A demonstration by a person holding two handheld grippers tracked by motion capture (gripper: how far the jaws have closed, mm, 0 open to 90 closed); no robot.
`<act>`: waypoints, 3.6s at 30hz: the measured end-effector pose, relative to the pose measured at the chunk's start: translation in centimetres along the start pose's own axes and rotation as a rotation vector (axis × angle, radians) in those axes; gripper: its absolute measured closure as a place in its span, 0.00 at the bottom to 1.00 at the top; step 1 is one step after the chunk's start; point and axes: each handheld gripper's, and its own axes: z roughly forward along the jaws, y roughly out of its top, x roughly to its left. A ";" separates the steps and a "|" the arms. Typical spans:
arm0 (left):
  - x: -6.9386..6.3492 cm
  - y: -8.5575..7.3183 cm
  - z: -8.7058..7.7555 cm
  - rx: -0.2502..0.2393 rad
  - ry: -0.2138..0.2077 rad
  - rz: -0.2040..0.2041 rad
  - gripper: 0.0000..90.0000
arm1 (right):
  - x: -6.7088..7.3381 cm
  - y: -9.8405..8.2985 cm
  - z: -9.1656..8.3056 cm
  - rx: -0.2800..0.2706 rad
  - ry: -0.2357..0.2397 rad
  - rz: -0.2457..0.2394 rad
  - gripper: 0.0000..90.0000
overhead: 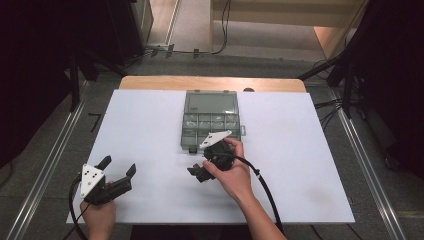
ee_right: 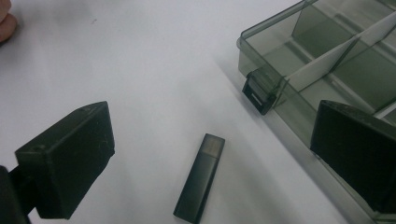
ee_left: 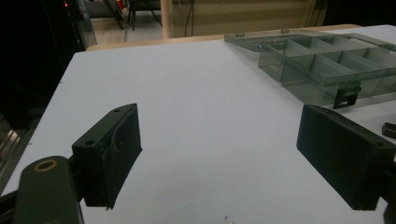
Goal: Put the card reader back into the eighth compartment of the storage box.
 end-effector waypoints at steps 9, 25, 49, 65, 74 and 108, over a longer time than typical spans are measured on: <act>0.0 0.0 0.0 0.003 -0.003 0.003 0.16 | 0.3 -0.6 1.0 0.052 0.004 0.021 0.00; -0.1 0.0 0.1 0.011 -0.003 0.006 0.16 | 0.9 -1.7 2.6 0.108 -0.033 0.045 0.27; -0.2 0.0 0.2 0.013 -0.005 0.015 0.16 | 1.0 -2.3 2.8 0.136 -0.104 0.020 0.80; -0.2 0.0 0.2 0.013 -0.004 0.014 0.16 | 0.4 -1.8 1.5 0.083 -0.064 0.029 0.80; -0.2 0.0 0.2 0.013 -0.004 0.014 0.16 | 0.1 -1.4 0.7 0.071 -0.068 0.031 0.80; -0.2 0.0 0.2 0.012 -0.006 0.014 0.16 | -1.3 -0.8 -1.4 0.037 -0.094 0.049 0.80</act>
